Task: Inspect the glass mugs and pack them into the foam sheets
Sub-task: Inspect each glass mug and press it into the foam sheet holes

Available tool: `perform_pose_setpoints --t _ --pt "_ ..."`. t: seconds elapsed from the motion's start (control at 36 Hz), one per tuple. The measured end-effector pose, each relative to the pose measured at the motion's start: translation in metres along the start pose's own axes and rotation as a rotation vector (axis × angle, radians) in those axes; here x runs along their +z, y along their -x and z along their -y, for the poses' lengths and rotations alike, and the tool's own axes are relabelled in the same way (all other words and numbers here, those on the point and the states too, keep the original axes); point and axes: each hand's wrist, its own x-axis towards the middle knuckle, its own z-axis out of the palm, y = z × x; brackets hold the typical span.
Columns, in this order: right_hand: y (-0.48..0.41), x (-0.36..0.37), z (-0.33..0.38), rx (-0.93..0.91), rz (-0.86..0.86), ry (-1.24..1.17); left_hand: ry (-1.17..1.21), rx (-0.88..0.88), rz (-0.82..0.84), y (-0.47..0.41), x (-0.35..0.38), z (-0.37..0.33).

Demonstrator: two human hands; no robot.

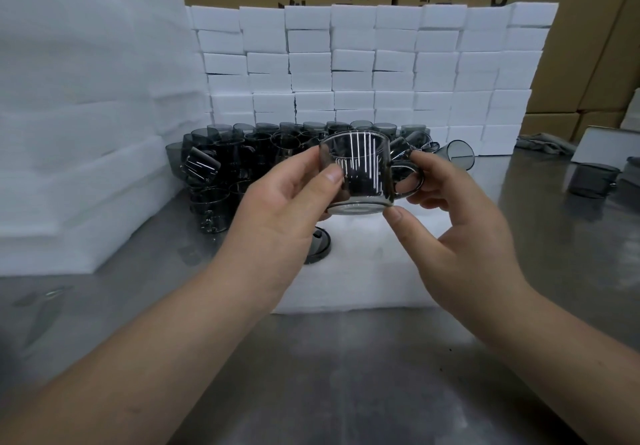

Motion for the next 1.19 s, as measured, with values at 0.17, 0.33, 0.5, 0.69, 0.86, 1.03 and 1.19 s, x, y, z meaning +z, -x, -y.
perform_pose_setpoints --t 0.17,0.33,0.5,0.69,0.86,1.03,1.19 --pt "0.0002 -0.0003 0.0006 -0.005 0.002 0.005 -0.049 0.009 -0.009 0.0002 -0.0010 -0.0015" --pt "0.0003 0.0001 0.0017 -0.001 -0.011 0.012 -0.022 -0.020 -0.060 0.0008 0.0006 -0.0016" --pt "-0.0003 -0.0005 0.0014 -0.002 -0.021 0.013 -0.013 -0.044 -0.076 0.0010 0.0001 -0.0027" --pt "-0.0002 -0.0002 0.0017 0.005 -0.026 -0.006 -0.033 -0.052 -0.072 0.0021 0.0008 -0.0046" --pt "-0.0005 -0.0002 0.0023 0.021 -0.030 -0.022 -0.044 -0.037 -0.083 0.0015 0.0004 -0.0058" --pt "-0.0010 -0.0006 0.0022 0.039 -0.040 -0.022 -0.072 -0.025 -0.062 0.0014 0.0001 -0.0065" --pt "-0.0013 -0.0007 0.0018 0.050 -0.044 -0.040 -0.080 -0.026 -0.049 0.0024 0.0013 -0.0069"
